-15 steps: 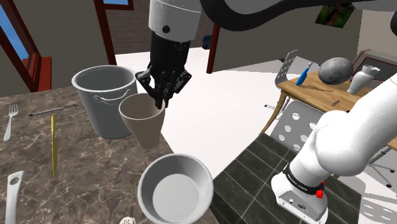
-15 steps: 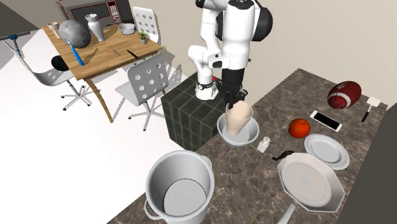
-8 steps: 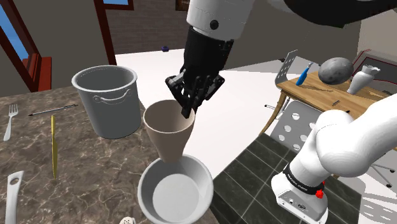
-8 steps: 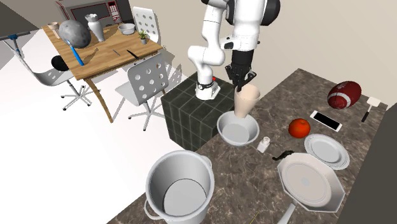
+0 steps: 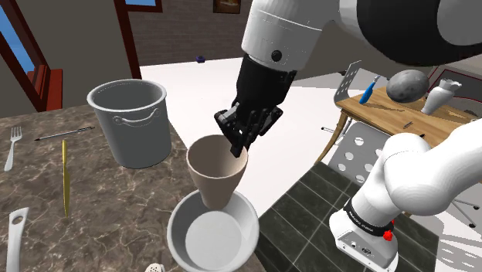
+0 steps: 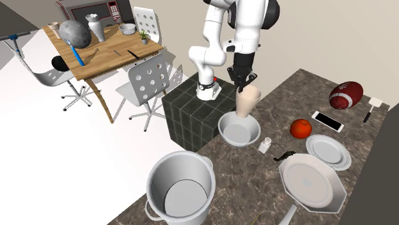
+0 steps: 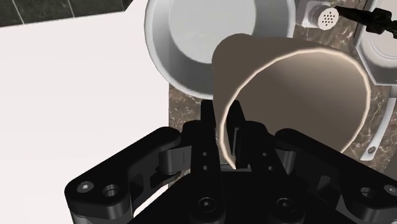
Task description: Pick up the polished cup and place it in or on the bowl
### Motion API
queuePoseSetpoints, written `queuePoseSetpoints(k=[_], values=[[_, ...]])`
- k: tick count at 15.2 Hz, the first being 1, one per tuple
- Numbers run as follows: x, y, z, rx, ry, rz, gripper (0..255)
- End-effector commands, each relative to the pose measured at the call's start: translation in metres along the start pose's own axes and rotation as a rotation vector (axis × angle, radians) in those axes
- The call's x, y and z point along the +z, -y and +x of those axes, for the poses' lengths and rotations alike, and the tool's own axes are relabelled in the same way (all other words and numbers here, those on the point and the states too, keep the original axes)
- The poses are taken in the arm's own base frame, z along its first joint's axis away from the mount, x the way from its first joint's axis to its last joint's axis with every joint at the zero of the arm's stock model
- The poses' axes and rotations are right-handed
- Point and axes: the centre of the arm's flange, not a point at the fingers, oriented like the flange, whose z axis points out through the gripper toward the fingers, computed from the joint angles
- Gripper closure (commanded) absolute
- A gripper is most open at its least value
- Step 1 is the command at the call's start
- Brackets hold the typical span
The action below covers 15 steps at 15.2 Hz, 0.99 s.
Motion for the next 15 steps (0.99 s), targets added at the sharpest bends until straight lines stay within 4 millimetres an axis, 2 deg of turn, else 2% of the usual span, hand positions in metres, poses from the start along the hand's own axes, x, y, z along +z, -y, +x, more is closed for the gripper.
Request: queuePoseSetpoints(k=[1, 15], values=[[0.012, -0.002, -0.003, 0.0, -0.001, 0.0, 255], [0.085, -0.011, -0.009, 0.0, -0.001, 0.0, 255]])
